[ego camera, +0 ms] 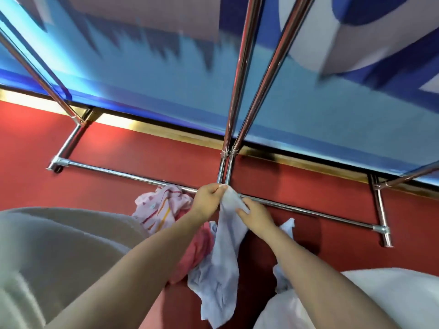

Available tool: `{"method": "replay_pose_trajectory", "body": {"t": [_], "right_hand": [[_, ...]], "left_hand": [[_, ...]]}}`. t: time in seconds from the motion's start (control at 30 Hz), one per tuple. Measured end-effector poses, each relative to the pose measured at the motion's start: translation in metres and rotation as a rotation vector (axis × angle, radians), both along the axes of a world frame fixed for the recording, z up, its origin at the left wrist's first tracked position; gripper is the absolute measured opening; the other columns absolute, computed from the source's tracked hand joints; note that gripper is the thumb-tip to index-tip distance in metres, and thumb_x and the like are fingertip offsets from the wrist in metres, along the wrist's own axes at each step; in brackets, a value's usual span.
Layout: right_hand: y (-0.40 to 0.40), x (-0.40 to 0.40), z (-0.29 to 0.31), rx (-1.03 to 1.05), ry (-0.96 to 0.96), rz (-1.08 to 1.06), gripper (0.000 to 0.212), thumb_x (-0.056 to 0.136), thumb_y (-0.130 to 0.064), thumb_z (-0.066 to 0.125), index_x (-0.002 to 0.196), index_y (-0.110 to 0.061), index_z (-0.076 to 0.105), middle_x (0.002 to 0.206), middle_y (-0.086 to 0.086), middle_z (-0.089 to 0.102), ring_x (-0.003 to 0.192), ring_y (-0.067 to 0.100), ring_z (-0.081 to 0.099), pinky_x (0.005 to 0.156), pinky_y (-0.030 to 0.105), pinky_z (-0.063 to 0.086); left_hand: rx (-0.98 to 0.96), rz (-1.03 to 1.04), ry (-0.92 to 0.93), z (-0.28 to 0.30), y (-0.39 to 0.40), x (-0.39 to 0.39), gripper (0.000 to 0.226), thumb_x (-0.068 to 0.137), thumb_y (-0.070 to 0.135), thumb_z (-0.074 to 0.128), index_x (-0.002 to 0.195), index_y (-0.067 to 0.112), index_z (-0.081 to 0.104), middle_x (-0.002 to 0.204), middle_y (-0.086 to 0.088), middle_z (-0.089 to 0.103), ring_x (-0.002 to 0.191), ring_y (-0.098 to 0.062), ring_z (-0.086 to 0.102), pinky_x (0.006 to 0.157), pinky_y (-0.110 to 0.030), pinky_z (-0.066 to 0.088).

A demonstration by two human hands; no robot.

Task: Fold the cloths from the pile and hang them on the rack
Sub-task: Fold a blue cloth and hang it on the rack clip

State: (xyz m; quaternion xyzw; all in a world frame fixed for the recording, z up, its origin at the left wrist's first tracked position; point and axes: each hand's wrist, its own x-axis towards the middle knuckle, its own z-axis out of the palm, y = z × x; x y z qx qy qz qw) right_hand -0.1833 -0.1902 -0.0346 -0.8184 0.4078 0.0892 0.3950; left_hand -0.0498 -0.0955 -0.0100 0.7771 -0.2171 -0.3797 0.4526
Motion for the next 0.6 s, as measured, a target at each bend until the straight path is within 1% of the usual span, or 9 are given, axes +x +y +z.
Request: {"method": "replay_pose_trajectory", "body": {"t": [0.07, 0.13, 0.23, 0.3, 0.37, 0.43, 0.47, 0.53, 0.6], "right_hand": [[0.0, -0.002, 0.04, -0.023, -0.113, -0.053, 0.029, 0.089, -0.019, 0.058, 0.065, -0.027, 0.043, 0.062, -0.009, 0.048, 0.064, 0.016, 0.045, 0.061, 0.03, 0.034], [0.006, -0.005, 0.083, -0.027, -0.21, -0.075, 0.029, 0.088, -0.015, 0.061, 0.065, -0.021, 0.046, 0.059, -0.006, 0.045, 0.061, 0.014, 0.042, 0.059, 0.031, 0.032], [0.029, -0.016, 0.146, 0.025, -0.419, -0.106, 0.023, 0.089, -0.016, 0.065, 0.07, -0.017, 0.053, 0.061, -0.01, 0.046, 0.061, 0.005, 0.04, 0.055, 0.023, 0.031], [0.051, -0.029, 0.181, 0.078, -0.551, -0.098, 0.026, 0.091, -0.015, 0.064, 0.067, -0.018, 0.052, 0.059, -0.013, 0.044, 0.056, -0.001, 0.038, 0.053, 0.017, 0.031], [0.072, -0.044, 0.198, 0.11, -0.623, -0.08, 0.026, 0.093, -0.016, 0.061, 0.068, -0.012, 0.054, 0.06, -0.007, 0.045, 0.057, 0.002, 0.04, 0.056, 0.019, 0.032], [0.089, -0.06, 0.2, 0.113, -0.644, -0.076, 0.027, 0.094, -0.019, 0.06, 0.073, -0.002, 0.056, 0.064, 0.002, 0.044, 0.061, 0.009, 0.041, 0.059, 0.026, 0.032], [0.095, -0.067, 0.197, 0.109, -0.636, -0.083, 0.028, 0.093, -0.021, 0.061, 0.072, -0.004, 0.055, 0.063, 0.001, 0.043, 0.061, 0.01, 0.04, 0.059, 0.028, 0.031], [0.105, -0.08, 0.189, 0.066, -0.57, -0.079, 0.034, 0.092, -0.024, 0.062, 0.062, -0.017, 0.048, 0.059, -0.009, 0.039, 0.058, 0.006, 0.036, 0.058, 0.029, 0.028], [0.108, -0.092, 0.179, -0.034, -0.453, -0.019, 0.038, 0.091, -0.029, 0.062, 0.061, -0.019, 0.042, 0.06, -0.007, 0.038, 0.059, 0.008, 0.036, 0.059, 0.031, 0.028]], "left_hand": [[-0.068, -0.029, -0.045, 0.047, 0.0, 0.001, 0.039, 0.099, 0.016, 0.05, 0.061, 0.017, 0.044, 0.057, 0.01, 0.04, 0.055, -0.004, 0.034, 0.052, -0.018, 0.03], [-0.159, -0.041, -0.075, 0.09, 0.006, -0.003, 0.033, 0.1, 0.017, 0.049, 0.067, 0.015, 0.048, 0.064, 0.005, 0.043, 0.061, -0.007, 0.037, 0.059, -0.023, 0.033], [-0.271, -0.035, -0.171, 0.149, 0.026, -0.011, 0.04, 0.099, 0.016, 0.049, 0.06, 0.022, 0.041, 0.059, 0.009, 0.04, 0.055, 0.0, 0.037, 0.058, -0.02, 0.031], [-0.332, -0.034, -0.187, 0.173, 0.044, -0.016, 0.036, 0.099, 0.018, 0.049, 0.063, 0.022, 0.048, 0.061, 0.011, 0.046, 0.057, 0.003, 0.04, 0.058, -0.016, 0.033], [-0.378, 0.007, -0.137, 0.186, 0.066, -0.022, 0.031, 0.098, 0.02, 0.05, 0.068, 0.022, 0.056, 0.063, 0.016, 0.053, 0.063, 0.003, 0.044, 0.063, -0.017, 0.037], [-0.414, 0.103, -0.059, 0.192, 0.085, -0.029, 0.028, 0.097, 0.019, 0.051, 0.072, 0.024, 0.062, 0.067, 0.017, 0.058, 0.068, -0.001, 0.05, 0.069, -0.021, 0.041], [-0.429, 0.154, -0.017, 0.194, 0.091, -0.033, 0.027, 0.097, 0.019, 0.051, 0.074, 0.023, 0.064, 0.071, 0.014, 0.061, 0.072, -0.004, 0.052, 0.072, -0.024, 0.042], [-0.452, 0.228, 0.041, 0.196, 0.101, -0.041, 0.027, 0.097, 0.02, 0.05, 0.076, 0.023, 0.066, 0.077, 0.006, 0.064, 0.077, -0.01, 0.054, 0.077, -0.029, 0.043], [-0.471, 0.299, 0.091, 0.198, 0.108, -0.044, 0.027, 0.097, 0.02, 0.05, 0.075, 0.022, 0.065, 0.078, 0.004, 0.063, 0.076, -0.011, 0.054, 0.076, -0.031, 0.044]]}}
